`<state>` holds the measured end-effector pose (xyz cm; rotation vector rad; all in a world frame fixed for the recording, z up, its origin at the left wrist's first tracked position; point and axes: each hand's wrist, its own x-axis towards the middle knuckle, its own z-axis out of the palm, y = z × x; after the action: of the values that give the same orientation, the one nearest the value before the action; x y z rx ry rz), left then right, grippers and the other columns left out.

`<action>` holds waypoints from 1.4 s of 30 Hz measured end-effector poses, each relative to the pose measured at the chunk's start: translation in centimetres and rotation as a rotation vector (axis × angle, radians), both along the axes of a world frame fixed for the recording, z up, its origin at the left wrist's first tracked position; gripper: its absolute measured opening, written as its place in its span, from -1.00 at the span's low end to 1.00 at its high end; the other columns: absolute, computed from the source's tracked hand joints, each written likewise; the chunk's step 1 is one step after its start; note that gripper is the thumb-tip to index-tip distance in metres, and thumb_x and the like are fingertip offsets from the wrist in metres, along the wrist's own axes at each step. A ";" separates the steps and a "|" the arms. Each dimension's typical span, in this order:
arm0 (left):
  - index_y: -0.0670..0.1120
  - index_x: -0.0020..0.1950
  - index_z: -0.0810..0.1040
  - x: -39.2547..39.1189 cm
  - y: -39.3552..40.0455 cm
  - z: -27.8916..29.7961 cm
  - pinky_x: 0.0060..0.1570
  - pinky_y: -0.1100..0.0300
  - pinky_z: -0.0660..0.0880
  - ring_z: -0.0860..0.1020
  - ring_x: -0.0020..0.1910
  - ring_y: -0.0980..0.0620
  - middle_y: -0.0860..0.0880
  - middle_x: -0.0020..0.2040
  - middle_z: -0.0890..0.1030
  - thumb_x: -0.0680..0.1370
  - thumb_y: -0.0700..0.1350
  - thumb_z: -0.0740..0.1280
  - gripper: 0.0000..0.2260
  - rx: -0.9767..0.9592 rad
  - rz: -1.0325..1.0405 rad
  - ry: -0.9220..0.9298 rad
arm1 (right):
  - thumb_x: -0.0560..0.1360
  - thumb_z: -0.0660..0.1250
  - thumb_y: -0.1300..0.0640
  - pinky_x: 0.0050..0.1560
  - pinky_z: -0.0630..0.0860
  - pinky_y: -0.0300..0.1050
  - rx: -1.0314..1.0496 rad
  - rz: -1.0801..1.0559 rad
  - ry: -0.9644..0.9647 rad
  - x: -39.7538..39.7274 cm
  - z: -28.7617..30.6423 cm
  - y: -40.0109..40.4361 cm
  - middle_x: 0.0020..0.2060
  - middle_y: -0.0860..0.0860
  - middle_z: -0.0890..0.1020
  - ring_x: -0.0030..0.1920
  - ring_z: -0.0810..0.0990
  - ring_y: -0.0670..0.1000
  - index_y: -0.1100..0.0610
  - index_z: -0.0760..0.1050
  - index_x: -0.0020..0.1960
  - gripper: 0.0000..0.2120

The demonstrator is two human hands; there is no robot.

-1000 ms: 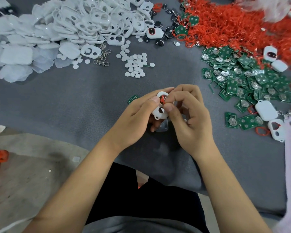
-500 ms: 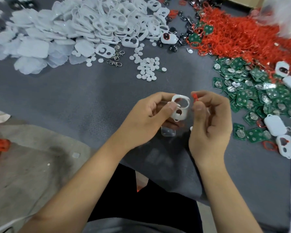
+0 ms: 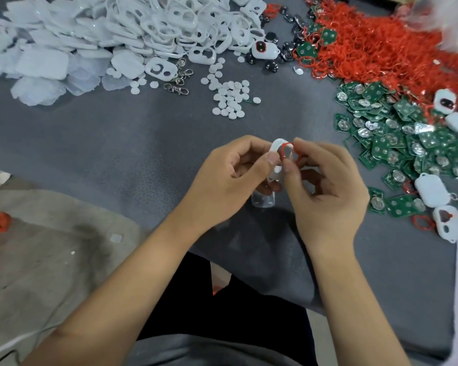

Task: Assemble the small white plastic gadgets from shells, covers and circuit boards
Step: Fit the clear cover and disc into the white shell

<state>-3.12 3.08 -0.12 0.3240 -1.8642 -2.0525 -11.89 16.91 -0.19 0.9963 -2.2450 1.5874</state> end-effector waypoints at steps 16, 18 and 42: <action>-0.22 0.14 0.63 0.0 -0.1 0.0 -0.18 0.20 0.64 0.72 -0.21 0.02 -0.04 -0.14 0.73 0.71 -0.17 0.30 -0.84 -0.053 0.030 -0.066 | 0.53 0.51 0.25 -0.09 0.46 -0.43 0.048 0.069 -0.023 -0.3 0.3 0.2 -0.02 0.00 0.59 -0.11 0.60 -0.23 0.01 0.64 0.17 -0.74; -0.21 0.14 0.64 0.0 -0.1 0.0 -0.17 0.19 0.65 0.72 -0.20 0.01 -0.04 -0.13 0.73 0.71 -0.16 0.30 -0.84 -0.062 0.024 -0.074 | 0.52 0.51 0.24 -0.08 0.45 -0.46 0.058 0.043 -0.013 -0.2 0.4 0.3 -0.03 0.00 0.61 -0.11 0.60 -0.24 0.03 0.66 0.15 -0.76; -0.13 0.12 0.67 0.0 -0.4 -0.3 -0.41 0.28 0.47 0.57 -0.38 0.12 0.03 -0.24 0.66 0.73 -0.07 0.27 -0.79 -0.119 -0.004 -0.070 | 0.52 0.50 0.26 -0.11 0.44 -0.36 0.058 0.020 0.167 -0.1 0.4 0.2 -0.11 0.02 0.59 -0.14 0.58 -0.07 0.16 0.71 0.06 -0.87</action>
<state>-3.07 2.69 -0.43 0.3655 -2.0201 -1.9453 -12.01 17.13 0.21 1.1253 -2.1856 1.3968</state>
